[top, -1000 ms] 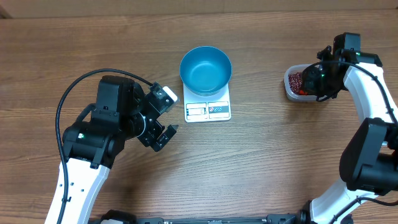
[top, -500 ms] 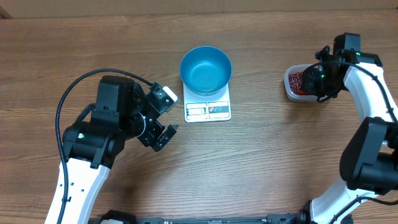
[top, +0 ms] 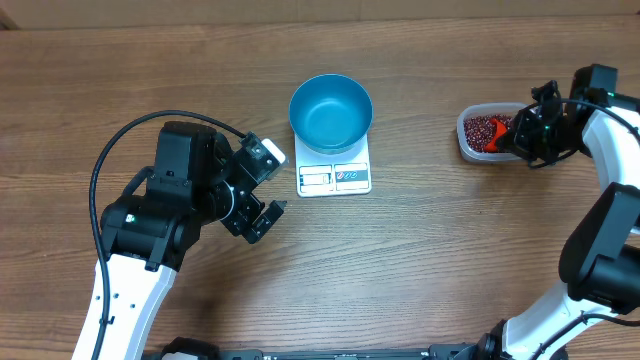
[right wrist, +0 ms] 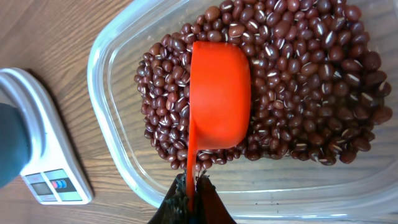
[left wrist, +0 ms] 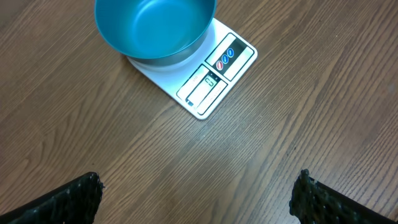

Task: Scoop item into bowl and weigh 150g on scale
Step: 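Dip the red scoop into the beans with the right gripper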

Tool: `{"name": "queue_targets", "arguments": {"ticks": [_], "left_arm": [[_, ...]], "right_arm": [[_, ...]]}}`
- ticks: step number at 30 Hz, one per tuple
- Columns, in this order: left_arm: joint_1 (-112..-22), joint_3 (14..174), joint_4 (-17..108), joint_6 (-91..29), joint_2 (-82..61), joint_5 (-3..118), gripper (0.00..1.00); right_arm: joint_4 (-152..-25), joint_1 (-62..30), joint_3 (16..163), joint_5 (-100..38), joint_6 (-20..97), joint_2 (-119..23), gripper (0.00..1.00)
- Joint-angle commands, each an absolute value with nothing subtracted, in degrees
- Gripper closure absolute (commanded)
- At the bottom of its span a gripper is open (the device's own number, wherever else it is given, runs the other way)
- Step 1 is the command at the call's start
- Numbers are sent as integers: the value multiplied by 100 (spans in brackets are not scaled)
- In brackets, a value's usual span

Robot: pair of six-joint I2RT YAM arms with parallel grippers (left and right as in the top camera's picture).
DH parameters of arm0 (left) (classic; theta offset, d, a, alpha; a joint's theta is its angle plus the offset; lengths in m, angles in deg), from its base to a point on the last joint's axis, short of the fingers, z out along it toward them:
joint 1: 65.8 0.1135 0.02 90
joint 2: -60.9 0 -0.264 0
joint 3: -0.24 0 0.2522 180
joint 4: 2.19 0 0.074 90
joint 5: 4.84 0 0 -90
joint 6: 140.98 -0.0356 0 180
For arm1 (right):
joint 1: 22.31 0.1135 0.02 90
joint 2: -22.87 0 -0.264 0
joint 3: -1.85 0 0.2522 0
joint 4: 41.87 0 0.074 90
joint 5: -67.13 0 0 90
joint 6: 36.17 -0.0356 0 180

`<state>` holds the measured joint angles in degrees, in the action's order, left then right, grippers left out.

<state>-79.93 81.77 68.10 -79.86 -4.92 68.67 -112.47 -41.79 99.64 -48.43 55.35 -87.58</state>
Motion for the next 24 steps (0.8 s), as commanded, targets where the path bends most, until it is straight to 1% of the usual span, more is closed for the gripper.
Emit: {"name": "queue_targets", "arguments": {"ticks": [1,9,24], "left_arm": [[-7965,8317,6791,-7925,-511,6886,0],[-7965,8317,6791,-7925,-511,6886,0],[-7965,8317,6791,-7925,-511,6886,0]], "right_arm": [[-11190,-4289,9796,-5324,5587,-8844,96],[-11133,-4317,9656,-5713,5585,-8844,96],[-11220,-4319,9656,-5711,5581,-8913,96]]}}
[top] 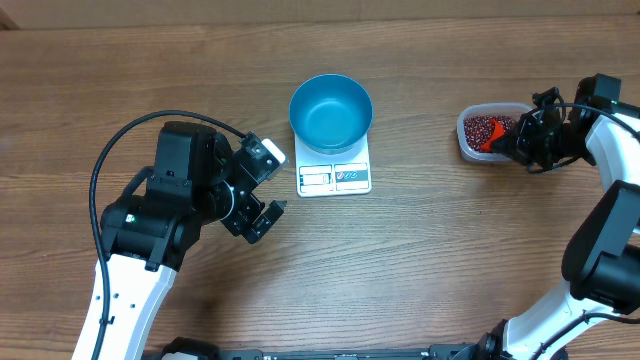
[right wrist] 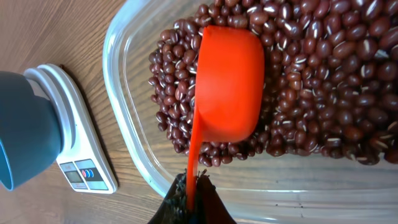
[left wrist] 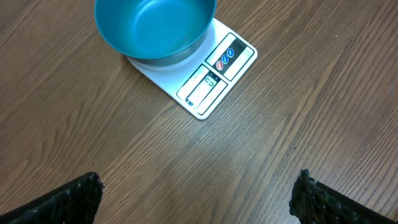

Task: Scoop item into bowl and weigh 150g on scale
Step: 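Dip the red scoop into the beans with the right gripper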

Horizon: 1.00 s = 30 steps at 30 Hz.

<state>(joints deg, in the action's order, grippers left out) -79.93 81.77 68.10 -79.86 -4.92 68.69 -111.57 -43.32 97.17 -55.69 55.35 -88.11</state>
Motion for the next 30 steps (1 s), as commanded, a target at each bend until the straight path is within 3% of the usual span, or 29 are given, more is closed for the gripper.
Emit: {"name": "queue_targets", "arguments": {"ticks": [1,30], "left_arm": [[-7965,8317,6791,-7925,-511,6886,0],[-7965,8317,6791,-7925,-511,6886,0]], "right_arm": [[-11257,-4319,9656,-5713,5581,-8913,96],[-11622,-5252,9656,-7197,5587,-8913,96]]}}
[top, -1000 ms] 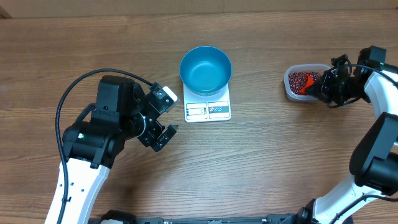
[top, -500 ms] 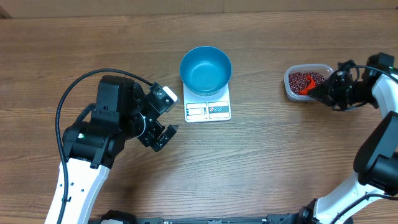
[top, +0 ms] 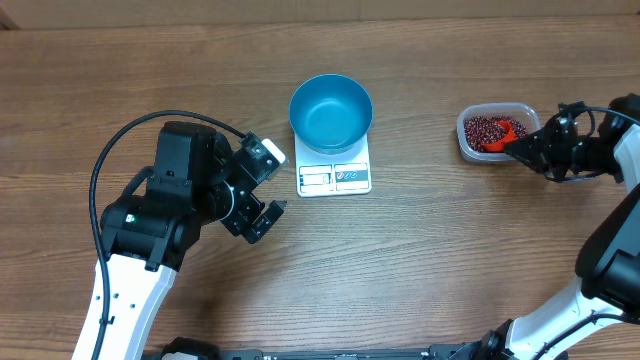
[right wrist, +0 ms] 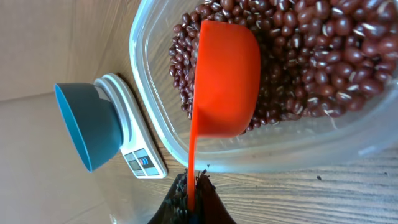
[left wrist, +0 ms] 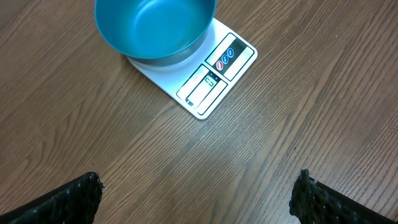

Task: Scoop item into bowl and weigh 150g on scale
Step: 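Dip the red scoop into the beans with the right gripper, then lift the filled red scoop out of the tub with the right gripper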

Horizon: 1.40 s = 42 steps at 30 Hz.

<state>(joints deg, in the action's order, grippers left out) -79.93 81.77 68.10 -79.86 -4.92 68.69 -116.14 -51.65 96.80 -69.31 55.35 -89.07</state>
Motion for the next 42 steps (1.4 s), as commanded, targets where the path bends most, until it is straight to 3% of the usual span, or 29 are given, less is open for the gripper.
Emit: {"name": "queue_targets", "arguments": {"ticks": [1,42], "left_arm": [[-7965,8317,6791,-7925,-511,6886,0],[-7965,8317,6791,-7925,-511,6886,0]], "right_arm": [[-11640,-5285,9656,-7226,5587,-8913,97],[-11837,-5390,9656,-7446,5585,-8913,96]]}}
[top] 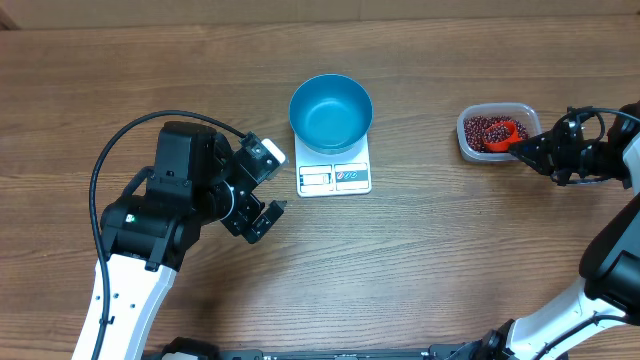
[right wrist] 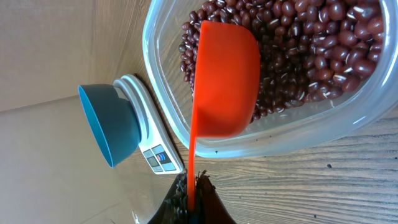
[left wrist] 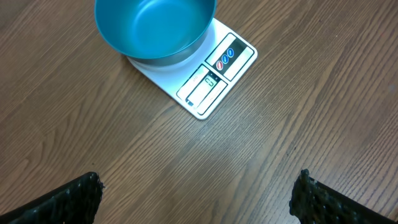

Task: Scoop item into bowl and weigh 150g on scale
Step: 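Lift the filled red scoop out of the tub with the right gripper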

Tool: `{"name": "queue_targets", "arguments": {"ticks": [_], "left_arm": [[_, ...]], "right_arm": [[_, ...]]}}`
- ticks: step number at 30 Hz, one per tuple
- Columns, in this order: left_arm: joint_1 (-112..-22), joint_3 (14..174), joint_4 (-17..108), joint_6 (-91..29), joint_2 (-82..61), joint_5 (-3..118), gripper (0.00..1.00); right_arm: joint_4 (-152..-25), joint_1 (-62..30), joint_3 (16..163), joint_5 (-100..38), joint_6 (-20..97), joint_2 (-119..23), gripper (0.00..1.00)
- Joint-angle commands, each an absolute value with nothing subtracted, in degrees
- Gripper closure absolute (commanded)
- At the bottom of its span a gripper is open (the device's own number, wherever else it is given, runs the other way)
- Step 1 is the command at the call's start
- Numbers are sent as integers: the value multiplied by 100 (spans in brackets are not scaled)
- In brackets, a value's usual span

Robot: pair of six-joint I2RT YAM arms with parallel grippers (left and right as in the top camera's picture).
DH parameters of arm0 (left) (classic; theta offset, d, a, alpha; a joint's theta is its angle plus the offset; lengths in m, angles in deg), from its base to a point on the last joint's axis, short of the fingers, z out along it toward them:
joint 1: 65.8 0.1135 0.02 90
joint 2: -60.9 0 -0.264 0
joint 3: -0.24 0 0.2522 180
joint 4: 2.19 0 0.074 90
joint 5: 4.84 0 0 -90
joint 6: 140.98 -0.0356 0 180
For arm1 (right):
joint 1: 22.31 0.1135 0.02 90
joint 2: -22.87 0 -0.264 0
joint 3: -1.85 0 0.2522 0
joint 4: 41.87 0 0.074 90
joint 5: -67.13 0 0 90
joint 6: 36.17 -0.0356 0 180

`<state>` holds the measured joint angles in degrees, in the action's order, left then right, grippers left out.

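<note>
An empty blue bowl [top: 331, 110] stands on the white scale [top: 334, 177] at mid table. At the right, a clear tub [top: 495, 132] holds red beans [right wrist: 311, 50]. My right gripper [right wrist: 193, 186] is shut on the handle of an orange scoop [right wrist: 225, 78], whose cup lies tipped on its side among the beans in the tub. My left gripper [left wrist: 199, 199] hovers open over bare wood, below and left of the scale, with nothing between its fingers.
Brown wooden table [top: 420, 270] all round. The left arm [top: 170, 210] and its black cable lie at the left. The scale's display and buttons [left wrist: 217, 65] face the front edge.
My right gripper has rolled a little further and drawn slightly right, so the scoop sits more on its side in the beans. The left arm, bowl and scale are as before.
The scoop lay cup-down on the beans with my right gripper shut on its handle. At each later moment the wrist was rolled further and the arm reached from farther right, the scoop staying in the tub. The left arm never moved.
</note>
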<state>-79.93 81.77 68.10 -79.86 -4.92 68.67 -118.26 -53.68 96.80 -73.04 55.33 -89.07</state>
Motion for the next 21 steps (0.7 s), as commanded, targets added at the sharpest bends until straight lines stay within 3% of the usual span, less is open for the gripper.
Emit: {"name": "queue_targets", "arguments": {"ticks": [1,21], "left_arm": [[-7965,8317,6791,-7925,-511,6886,0],[-7965,8317,6791,-7925,-511,6886,0]], "right_arm": [[-11852,-5390,9656,-7446,5585,-8913,96],[-12005,-5768,9658,-7757,5611,-8911,96]]}}
